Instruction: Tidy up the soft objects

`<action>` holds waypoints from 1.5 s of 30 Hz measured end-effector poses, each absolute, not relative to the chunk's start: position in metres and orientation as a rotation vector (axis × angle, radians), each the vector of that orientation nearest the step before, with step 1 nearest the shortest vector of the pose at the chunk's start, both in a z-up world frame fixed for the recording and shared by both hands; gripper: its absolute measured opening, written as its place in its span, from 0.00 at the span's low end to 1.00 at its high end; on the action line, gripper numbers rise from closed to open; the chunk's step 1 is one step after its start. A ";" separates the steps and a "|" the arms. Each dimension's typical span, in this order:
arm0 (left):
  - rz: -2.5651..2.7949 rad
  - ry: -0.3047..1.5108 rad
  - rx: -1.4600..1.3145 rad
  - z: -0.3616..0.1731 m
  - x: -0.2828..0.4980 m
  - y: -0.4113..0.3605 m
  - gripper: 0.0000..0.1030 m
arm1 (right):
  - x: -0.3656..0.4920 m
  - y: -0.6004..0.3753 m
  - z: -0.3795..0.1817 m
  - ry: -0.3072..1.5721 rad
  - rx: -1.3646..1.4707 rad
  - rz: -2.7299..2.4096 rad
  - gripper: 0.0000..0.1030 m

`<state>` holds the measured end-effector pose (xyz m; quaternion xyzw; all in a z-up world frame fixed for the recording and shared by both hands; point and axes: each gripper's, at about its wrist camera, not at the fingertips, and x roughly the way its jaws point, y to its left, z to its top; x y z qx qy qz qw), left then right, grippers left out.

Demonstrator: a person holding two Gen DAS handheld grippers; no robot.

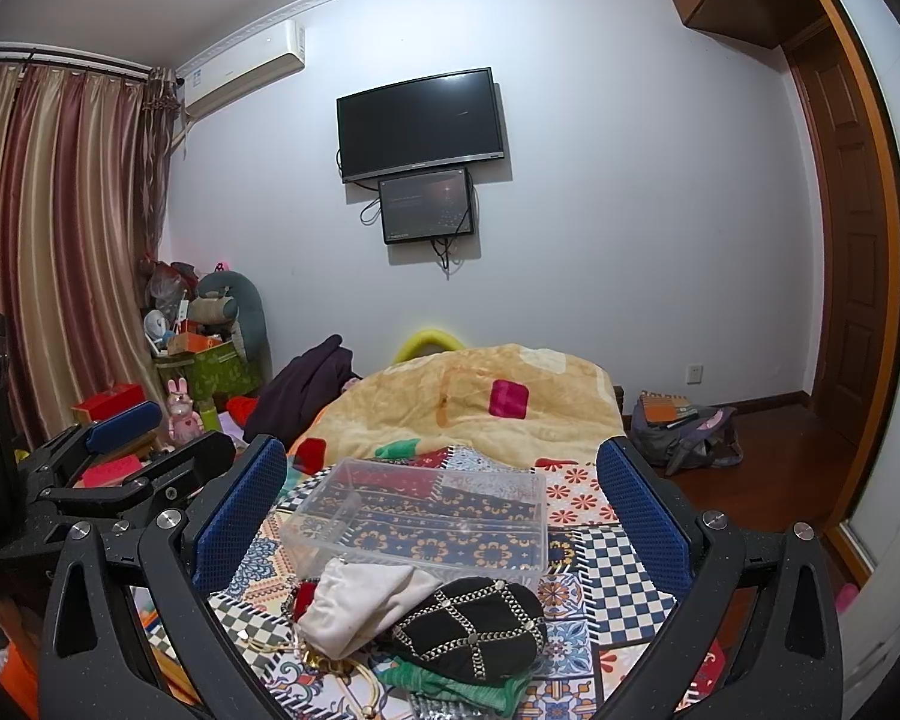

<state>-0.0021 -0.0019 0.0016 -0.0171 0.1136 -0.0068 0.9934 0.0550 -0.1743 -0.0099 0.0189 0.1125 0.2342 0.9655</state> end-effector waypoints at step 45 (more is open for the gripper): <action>-0.128 0.675 -0.083 -0.127 0.074 0.002 0.63 | 0.121 -0.166 -0.129 0.698 0.009 0.559 0.69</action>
